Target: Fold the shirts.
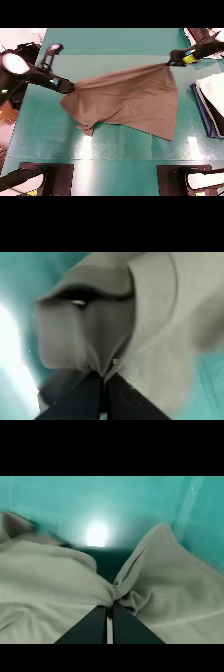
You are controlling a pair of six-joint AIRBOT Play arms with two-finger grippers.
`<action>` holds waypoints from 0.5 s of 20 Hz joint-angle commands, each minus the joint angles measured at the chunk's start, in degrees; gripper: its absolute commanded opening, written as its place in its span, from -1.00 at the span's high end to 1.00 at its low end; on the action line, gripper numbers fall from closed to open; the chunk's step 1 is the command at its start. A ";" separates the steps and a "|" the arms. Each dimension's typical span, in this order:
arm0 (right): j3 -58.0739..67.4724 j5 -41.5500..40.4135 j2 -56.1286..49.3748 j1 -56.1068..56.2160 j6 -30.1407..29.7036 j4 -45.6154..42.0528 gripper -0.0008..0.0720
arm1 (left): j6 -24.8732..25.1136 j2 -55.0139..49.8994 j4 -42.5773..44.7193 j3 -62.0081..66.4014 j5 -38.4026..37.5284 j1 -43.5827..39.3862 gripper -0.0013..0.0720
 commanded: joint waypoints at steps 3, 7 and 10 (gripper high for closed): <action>5.95 -4.26 -13.16 1.81 0.15 0.83 0.92 | -0.52 -12.41 5.18 0.57 19.19 0.48 0.89; 11.93 -3.37 -14.67 -0.31 0.22 11.58 -0.11 | -4.66 -12.83 4.59 7.82 14.53 5.31 -0.37; 9.68 -1.27 -9.46 -2.40 -0.50 13.79 -0.09 | -4.83 -10.73 2.62 11.37 0.33 12.33 -0.37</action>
